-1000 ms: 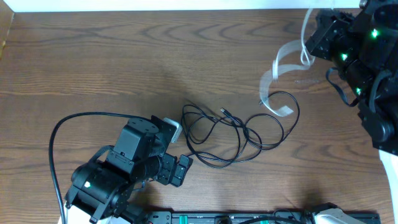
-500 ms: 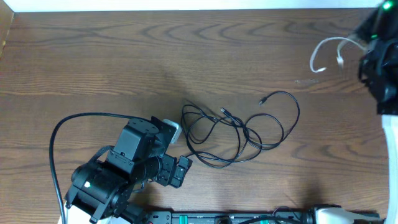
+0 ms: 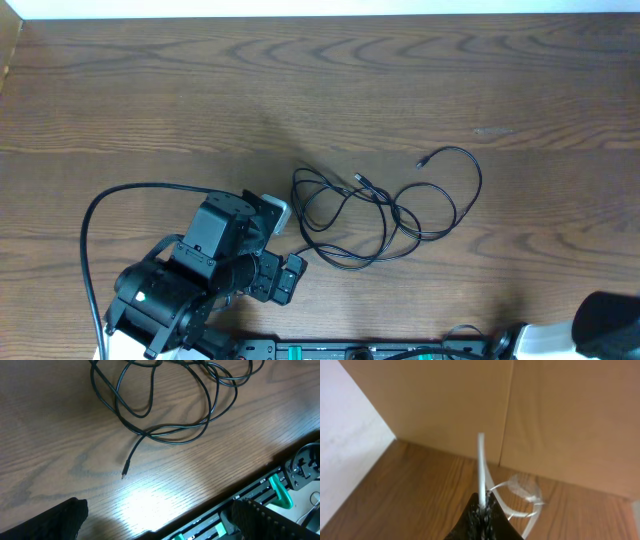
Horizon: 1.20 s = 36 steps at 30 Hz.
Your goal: Untangle cables
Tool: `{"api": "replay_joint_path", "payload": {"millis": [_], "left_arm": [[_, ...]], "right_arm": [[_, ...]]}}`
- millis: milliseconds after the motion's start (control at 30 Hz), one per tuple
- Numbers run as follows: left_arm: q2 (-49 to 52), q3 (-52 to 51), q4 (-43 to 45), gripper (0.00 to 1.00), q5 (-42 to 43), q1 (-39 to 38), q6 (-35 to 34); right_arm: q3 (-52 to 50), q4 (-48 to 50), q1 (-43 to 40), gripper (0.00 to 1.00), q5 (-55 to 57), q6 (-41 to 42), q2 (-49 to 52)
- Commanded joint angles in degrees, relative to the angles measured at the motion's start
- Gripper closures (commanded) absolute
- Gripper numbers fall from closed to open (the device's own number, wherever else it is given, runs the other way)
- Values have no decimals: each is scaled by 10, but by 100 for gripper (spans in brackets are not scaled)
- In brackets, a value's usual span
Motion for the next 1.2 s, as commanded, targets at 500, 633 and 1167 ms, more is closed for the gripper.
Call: {"api": "replay_joint_path", "payload": {"millis": [500,633,1167], "left_arm": [[2,5,-4,2,3,2,-3],[14,5,-4,2,3,2,-3],[44,5,37,2,27,2,-3]], "right_arm": [[6,-18,-186,33,-439,-7,165],[6,-18,-187,1,-527,0,188],[6,-105,-71,1,-890,-165,194]]}}
